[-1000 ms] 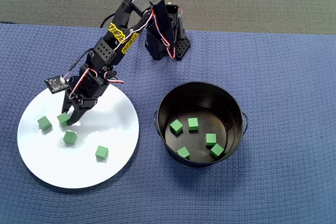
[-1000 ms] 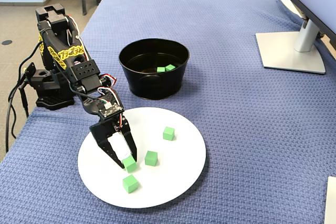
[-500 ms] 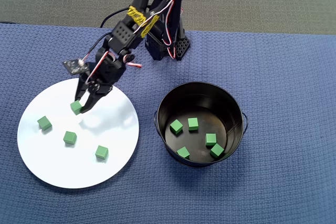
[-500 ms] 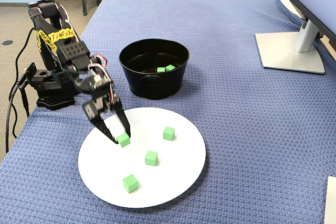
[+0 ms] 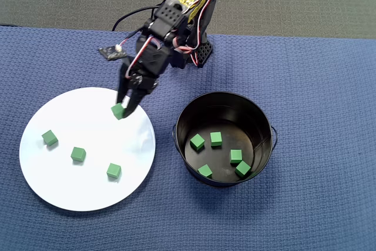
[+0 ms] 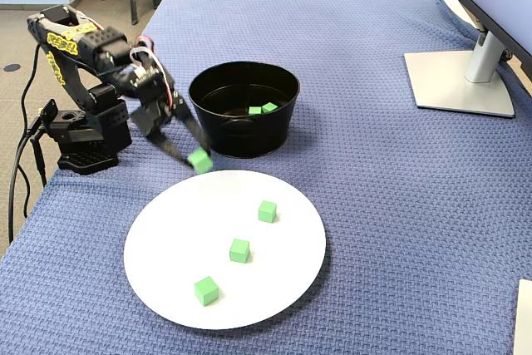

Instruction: Pick up the green cubes from the white plate and place them in the black recipient

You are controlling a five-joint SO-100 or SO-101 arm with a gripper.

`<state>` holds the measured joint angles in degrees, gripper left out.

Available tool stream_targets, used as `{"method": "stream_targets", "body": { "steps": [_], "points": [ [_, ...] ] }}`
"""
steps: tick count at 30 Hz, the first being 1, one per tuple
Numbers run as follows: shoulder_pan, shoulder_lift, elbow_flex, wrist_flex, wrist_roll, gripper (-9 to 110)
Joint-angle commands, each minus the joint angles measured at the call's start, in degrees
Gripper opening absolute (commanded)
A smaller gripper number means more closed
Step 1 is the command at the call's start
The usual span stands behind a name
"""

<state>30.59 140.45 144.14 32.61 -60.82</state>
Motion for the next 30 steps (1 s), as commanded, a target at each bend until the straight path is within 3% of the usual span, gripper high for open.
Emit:
{"method": "stream_targets", "body": {
  "steps": [1,9,16,20,23,25,30],
  "points": [
    [-8.2,7.6,-10.5,15.1,16.3,0],
    [-28.7,7.5,-24.5,27.4,35.9,0],
    [-39.7,-4.0,-30.5,24.1,47.6,0],
    [-46.0,-10.4,-28.6,20.6,48.3,0],
    [-50.5,-12.6,-26.4,19.6,47.2,14],
    [-51.7,-12.6,-26.0,19.6,47.7,17],
    [-49.0,-10.6,-26.7,20.6,42.4,14]
  ]
}}
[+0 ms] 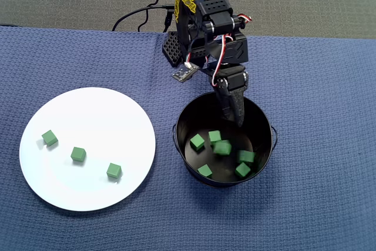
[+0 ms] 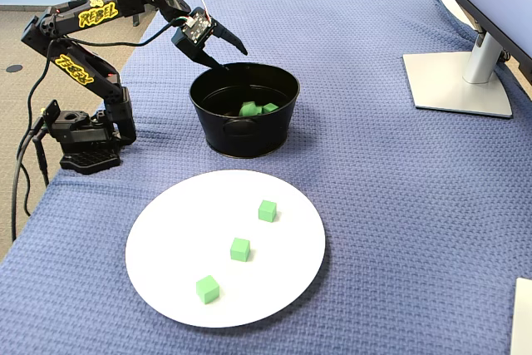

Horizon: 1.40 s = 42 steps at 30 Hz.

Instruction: Pick up the green cubes from the white plate and place them in the black recipient

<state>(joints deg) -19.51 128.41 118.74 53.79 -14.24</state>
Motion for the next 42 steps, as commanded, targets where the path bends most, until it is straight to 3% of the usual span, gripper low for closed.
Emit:
{"method": "stream_targets", "body": {
  "steps": [1,6,9,15,19,31,42],
  "points": [
    [3.0,1.9,-1.2,-0.4,-6.3,14],
    [18.5,1.2,-4.5,3.5,-17.4,14],
    [27.2,0.1,-4.0,4.5,-32.3,16],
    [43.4,-1.0,4.8,-12.7,-54.5,15],
    [50.2,-5.0,6.9,-19.2,-64.0,14],
    [58.8,-23.6,0.5,-29.5,-69.2,14],
    [60.1,-27.9,-5.8,-25.9,-67.8,14]
  ]
}}
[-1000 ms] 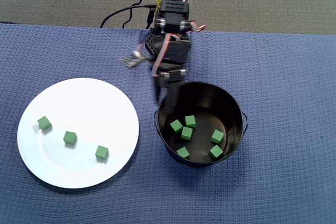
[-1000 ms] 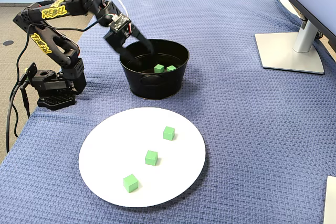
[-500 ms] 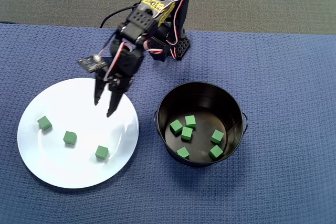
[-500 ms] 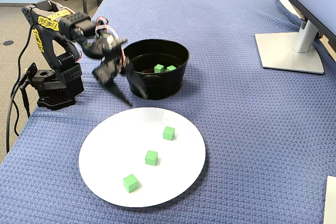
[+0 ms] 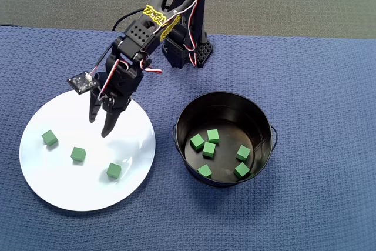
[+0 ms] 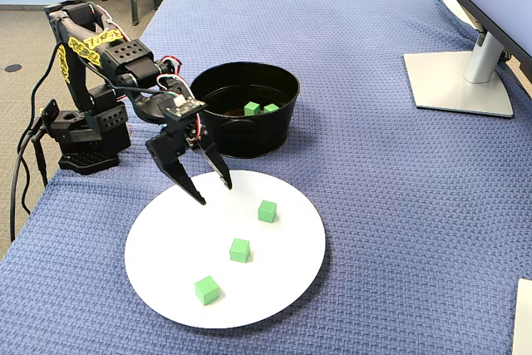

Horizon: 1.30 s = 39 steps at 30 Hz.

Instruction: Pick up the green cubes from the white plate and place them in the black recipient

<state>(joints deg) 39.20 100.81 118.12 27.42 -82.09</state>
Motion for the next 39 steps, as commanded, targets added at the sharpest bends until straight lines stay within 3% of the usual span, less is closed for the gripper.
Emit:
{"method": "stream_targets", "body": {
  "steps": [1,27,39],
  "points": [
    [1.8,-0.6,-5.3,-0.2,0.1,14],
    [7.1,-20.1,-22.8,-1.7,-2.4,14],
    [7.6,-28.0,-26.5,-6.9,3.1,16]
  ]
}}
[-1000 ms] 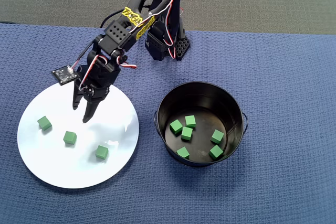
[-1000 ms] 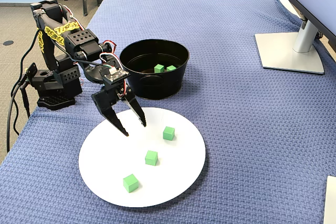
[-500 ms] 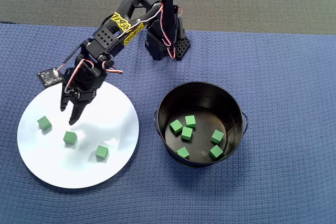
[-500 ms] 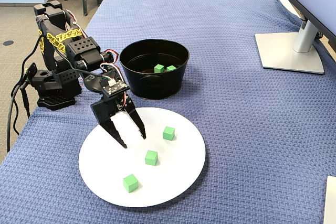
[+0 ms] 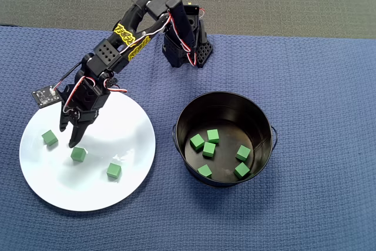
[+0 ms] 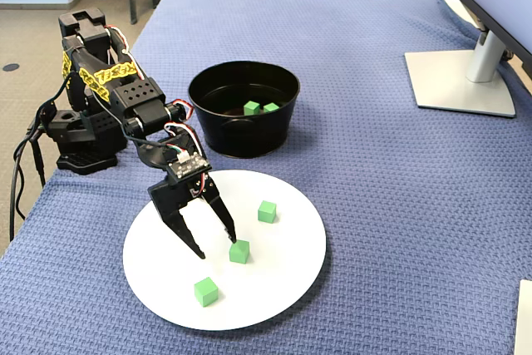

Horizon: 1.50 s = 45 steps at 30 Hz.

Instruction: Pick up the green cubes from the white plate and place them in the black recipient

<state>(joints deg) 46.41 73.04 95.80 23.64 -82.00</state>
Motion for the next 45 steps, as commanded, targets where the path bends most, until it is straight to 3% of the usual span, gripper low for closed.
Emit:
{"method": "stream_targets", "body": {
  "steps": [1,5,39,45],
  "points": [
    [0.3,-1.1,-5.1,-2.6,3.6,16],
    [0.0,-1.7,-5.5,1.3,-0.1,16],
    [8.3,-12.4,-12.6,-6.0,-5.5,15],
    [8.2,-13.5,-12.8,-7.4,-4.7,6]
  ]
}}
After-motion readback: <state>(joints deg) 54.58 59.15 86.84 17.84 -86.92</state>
